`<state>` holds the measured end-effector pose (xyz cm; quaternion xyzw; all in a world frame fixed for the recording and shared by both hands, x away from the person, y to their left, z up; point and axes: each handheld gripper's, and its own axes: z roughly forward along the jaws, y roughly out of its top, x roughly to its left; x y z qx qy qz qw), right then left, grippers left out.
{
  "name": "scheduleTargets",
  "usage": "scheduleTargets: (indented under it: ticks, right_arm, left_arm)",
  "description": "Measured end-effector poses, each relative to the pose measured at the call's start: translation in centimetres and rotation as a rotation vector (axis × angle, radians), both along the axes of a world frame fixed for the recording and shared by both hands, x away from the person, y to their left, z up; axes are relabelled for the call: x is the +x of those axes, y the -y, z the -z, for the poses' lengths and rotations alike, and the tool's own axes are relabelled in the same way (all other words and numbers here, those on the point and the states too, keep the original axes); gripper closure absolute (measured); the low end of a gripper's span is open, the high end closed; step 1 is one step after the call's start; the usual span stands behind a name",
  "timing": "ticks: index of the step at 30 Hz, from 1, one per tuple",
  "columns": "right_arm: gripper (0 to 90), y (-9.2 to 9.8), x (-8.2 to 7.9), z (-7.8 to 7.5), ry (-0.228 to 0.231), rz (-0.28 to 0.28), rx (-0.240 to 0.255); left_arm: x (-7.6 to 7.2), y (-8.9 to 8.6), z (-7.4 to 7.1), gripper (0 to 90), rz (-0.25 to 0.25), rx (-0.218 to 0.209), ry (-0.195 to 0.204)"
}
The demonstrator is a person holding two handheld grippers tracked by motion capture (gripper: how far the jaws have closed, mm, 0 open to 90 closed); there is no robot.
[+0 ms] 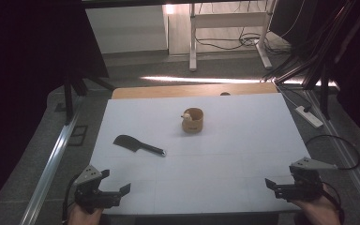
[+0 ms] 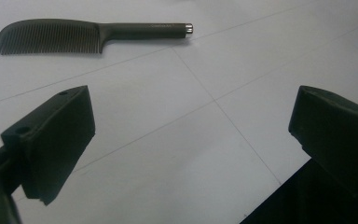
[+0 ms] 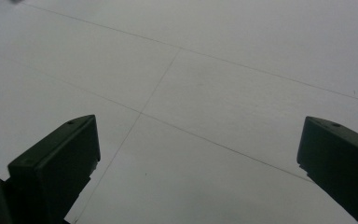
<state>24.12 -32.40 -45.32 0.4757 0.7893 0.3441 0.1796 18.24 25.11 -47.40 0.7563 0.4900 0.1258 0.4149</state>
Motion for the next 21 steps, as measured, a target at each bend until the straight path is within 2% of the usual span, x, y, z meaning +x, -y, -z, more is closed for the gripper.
scheduleTargets:
  ticks: [21]
  right_arm:
    - [0.1, -0.19, -0.13, 0.02, 0.004, -0.030, -0.006]
  left_arm:
    - [0.17, 0.18, 0.02, 3.5, 0.016, 0.011, -0.011]
